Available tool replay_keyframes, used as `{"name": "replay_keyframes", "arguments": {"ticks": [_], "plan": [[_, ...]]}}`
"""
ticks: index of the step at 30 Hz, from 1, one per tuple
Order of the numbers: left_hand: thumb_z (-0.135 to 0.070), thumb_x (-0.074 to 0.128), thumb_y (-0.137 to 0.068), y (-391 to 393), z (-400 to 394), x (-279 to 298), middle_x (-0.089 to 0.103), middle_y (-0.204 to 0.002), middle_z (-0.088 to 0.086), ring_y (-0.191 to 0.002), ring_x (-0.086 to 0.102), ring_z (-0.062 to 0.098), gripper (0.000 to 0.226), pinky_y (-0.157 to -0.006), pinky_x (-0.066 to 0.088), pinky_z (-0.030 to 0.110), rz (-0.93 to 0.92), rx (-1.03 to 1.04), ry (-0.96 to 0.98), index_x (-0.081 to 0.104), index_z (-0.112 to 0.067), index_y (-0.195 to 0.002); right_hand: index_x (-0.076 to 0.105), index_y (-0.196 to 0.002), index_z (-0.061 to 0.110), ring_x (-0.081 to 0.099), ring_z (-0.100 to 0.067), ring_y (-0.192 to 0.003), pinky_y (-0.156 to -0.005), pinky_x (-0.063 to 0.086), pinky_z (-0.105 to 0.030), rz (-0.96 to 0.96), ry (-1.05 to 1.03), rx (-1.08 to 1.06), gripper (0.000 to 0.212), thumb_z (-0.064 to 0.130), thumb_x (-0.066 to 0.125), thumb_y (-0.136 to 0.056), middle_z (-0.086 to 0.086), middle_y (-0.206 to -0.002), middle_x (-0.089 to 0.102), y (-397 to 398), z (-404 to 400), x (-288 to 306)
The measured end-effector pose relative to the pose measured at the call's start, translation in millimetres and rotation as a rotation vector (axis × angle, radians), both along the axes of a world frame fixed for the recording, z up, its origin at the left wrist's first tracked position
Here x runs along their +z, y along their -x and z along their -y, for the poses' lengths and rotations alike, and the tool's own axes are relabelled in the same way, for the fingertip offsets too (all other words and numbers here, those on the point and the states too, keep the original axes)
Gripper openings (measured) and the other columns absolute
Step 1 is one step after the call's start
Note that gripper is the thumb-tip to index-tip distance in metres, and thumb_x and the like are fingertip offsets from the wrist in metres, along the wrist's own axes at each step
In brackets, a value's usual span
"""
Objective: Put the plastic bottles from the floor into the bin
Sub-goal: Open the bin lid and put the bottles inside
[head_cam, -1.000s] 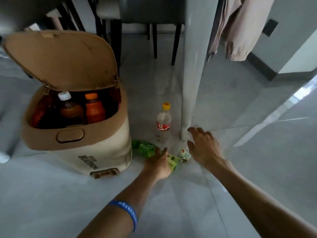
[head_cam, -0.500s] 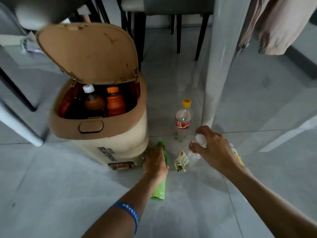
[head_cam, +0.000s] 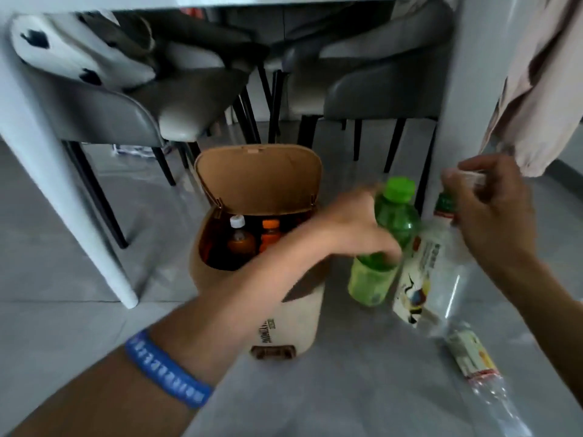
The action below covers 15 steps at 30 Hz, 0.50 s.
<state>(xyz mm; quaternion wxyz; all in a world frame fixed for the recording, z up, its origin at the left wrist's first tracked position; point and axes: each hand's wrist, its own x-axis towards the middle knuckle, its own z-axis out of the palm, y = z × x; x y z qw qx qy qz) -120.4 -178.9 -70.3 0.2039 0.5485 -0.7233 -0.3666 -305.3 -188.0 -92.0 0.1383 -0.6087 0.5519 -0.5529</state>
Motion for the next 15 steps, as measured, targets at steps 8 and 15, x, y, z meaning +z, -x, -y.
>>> {"name": "replay_keyframes", "arguments": {"ticks": [8, 15], "plan": [[-0.025, 0.089, -0.069, -146.4, 10.4, 79.5, 0.07, -0.112, -0.011, -0.106, 0.066, 0.006, 0.07, -0.097, 0.05, 0.028, -0.151, 0.183, 0.232, 0.053, -0.026, -0.128, 0.049, -0.108, 0.02, 0.057, -0.001, -0.078, -0.069, 0.054, -0.025, 0.117, 0.178, 0.145, 0.029, 0.039, 0.062, -0.091, 0.014, -0.087, 0.054, -104.7, -2.2, 51.8], [-0.014, 0.086, -0.064, -192.6, 9.1, 16.6, 0.053, -0.129, 0.005, -0.113, 0.058, 0.025, 0.088, -0.095, 0.052, 0.047, -0.008, 0.189, 0.103, 0.034, -0.051, -0.125, 0.046, -0.112, 0.027, 0.061, -0.009, -0.092, -0.077, 0.055, -0.037, -0.144, 0.086, 0.244, 0.036, 0.04, 0.068, -0.086, 0.008, -0.1, 0.061, -161.4, 7.0, 25.4]]}}
